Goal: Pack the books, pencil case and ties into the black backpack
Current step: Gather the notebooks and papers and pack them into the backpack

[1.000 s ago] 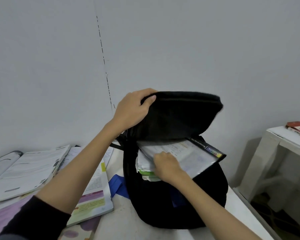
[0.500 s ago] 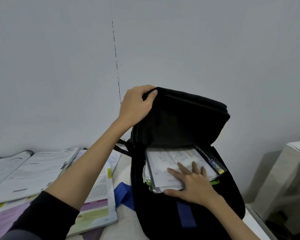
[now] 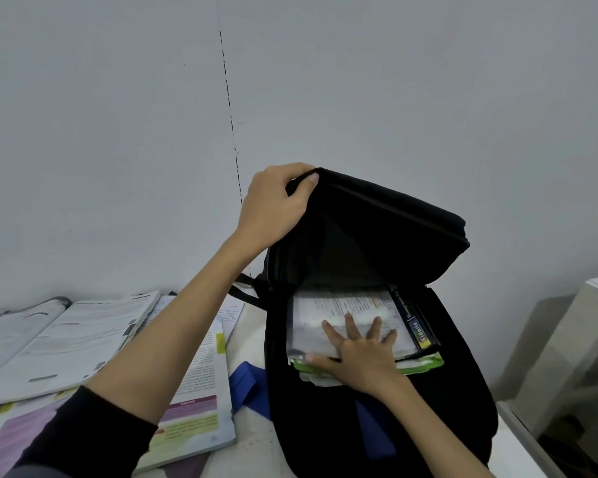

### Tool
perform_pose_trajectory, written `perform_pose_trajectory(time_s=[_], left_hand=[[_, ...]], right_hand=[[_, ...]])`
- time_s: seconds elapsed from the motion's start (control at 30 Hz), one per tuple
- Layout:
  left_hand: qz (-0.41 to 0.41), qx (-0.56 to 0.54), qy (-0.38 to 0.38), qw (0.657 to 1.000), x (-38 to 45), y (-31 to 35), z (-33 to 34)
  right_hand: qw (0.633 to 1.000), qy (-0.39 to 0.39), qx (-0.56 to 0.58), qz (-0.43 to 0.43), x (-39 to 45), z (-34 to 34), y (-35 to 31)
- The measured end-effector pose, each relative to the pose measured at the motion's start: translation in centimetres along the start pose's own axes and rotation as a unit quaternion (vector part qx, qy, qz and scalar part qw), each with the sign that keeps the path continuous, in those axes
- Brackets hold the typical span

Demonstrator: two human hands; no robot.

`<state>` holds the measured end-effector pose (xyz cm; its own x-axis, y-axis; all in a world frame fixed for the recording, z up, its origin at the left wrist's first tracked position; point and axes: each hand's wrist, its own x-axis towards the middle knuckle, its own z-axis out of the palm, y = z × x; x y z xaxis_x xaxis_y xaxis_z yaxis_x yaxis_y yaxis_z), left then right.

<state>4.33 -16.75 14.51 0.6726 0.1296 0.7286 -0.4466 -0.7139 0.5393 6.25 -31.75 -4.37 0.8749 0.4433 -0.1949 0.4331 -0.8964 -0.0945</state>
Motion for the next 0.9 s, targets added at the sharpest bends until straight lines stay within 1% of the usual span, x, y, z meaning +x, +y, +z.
perform_pose_trajectory(time_s=[0.03, 0.1, 0.17, 0.23, 0.3, 0.57, 0.7, 0.77, 0.8, 0.83, 0.9], left_hand=[[-0.004, -0.001, 0.000, 1.000, 0.0, -0.1, 0.0], [-0.008, -0.003, -0.001, 1.000, 0.0, -0.2, 0.0], [-0.010, -0.011, -0.003, 1.000, 0.0, -0.2, 0.1], [-0.011, -0.018, -0.004, 1.000, 0.1, -0.1, 0.3], [-0.010, -0.022, -0.001, 1.000, 0.1, -0.1, 0.6], [-0.013, -0.021, 0.001, 1.000, -0.3, -0.6, 0.4], [-0.017, -0.024, 0.006, 1.000, -0.3, -0.7, 0.1], [-0.017, -0.023, 0.004, 1.000, -0.4, -0.5, 0.3], [-0.017, -0.020, 0.003, 1.000, -0.5, -0.5, 0.5], [-0.018, -0.017, 0.001, 1.000, -0.6, -0.5, 0.6], [-0.023, -0.016, -0.004, 1.000, -0.8, -0.6, 0.8]], right_hand=[[1.000, -0.004, 0.009, -0.022, -0.3, -0.3, 0.6], [0.998, 0.023, 0.023, -0.054, -0.8, -1.3, 2.8], [0.998, 0.051, 0.003, -0.037, -1.0, -1.8, 5.3], [0.999, 0.046, -0.011, -0.005, -1.5, -1.5, 6.9], [0.999, 0.047, -0.024, 0.012, -2.0, -0.6, 7.1], [0.994, 0.092, -0.046, 0.039, -2.9, 0.9, 6.5], [0.996, 0.055, -0.062, 0.039, -1.8, 0.0, 6.5], [0.995, 0.056, -0.078, 0.036, -1.8, 0.0, 6.4], [0.993, 0.076, -0.080, 0.030, -2.0, 0.0, 6.4], [0.990, 0.112, -0.080, 0.010, -2.4, 0.1, 6.4], [0.962, 0.251, -0.081, -0.074, -3.1, 1.1, 6.6]])
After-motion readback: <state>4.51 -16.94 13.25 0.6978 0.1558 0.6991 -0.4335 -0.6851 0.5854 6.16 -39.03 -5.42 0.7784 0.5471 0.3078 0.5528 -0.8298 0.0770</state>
